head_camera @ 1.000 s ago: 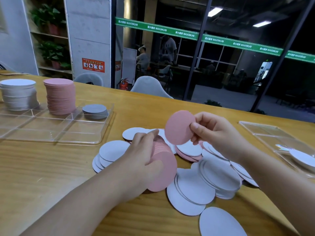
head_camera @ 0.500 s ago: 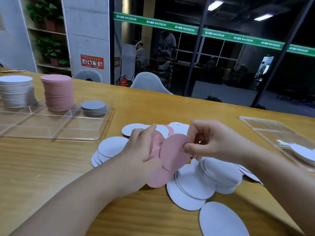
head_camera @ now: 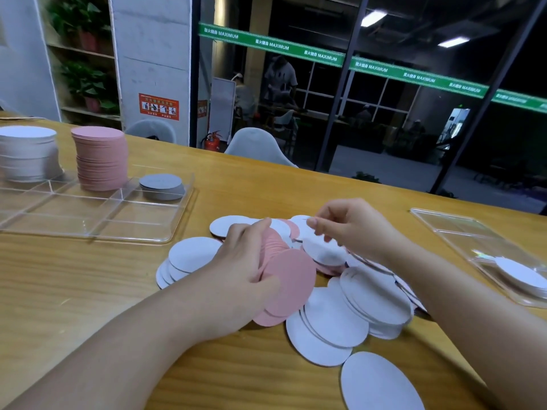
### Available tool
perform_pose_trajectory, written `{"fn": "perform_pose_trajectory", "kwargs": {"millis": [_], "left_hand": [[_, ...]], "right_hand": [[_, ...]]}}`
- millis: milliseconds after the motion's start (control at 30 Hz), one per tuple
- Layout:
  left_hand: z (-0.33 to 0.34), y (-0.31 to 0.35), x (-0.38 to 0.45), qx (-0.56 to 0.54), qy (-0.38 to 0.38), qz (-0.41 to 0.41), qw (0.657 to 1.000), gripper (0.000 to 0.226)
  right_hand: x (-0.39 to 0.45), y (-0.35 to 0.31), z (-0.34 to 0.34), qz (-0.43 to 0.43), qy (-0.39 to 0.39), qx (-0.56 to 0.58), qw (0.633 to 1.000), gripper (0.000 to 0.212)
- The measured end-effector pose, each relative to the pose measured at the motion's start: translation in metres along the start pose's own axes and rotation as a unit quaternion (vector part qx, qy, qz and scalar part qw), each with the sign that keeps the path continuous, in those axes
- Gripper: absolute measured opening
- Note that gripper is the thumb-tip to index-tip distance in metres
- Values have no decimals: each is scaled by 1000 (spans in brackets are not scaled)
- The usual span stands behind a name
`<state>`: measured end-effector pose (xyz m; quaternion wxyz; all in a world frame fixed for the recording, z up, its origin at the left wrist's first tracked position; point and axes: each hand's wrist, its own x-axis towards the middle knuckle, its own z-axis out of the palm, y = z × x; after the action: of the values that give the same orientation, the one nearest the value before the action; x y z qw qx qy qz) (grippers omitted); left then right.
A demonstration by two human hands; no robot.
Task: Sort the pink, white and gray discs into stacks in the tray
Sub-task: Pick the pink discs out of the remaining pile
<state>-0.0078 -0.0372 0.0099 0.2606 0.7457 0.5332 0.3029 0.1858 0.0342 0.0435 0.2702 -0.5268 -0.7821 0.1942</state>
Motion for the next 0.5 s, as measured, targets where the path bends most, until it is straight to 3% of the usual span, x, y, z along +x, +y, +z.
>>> {"fn": "perform_pose_trajectory", "kwargs": {"millis": [100,233,333,500], "left_hand": [[-2,3,-1,-3,0,2,1000,72],[-5,5,-1,2,-5,3,1000,71],[-6,6,-2,1,-2,5,1000,70],[-6,6,-5,-5,2,11,1000,68]], "right_hand": [[30,15,8,30,-19,-99,994,12],[58,12,23,73,-69,-122,987,30],[69,6,27,112,-107,-132,979,18],[75,2,23,143,-152,-139,968,22]]}}
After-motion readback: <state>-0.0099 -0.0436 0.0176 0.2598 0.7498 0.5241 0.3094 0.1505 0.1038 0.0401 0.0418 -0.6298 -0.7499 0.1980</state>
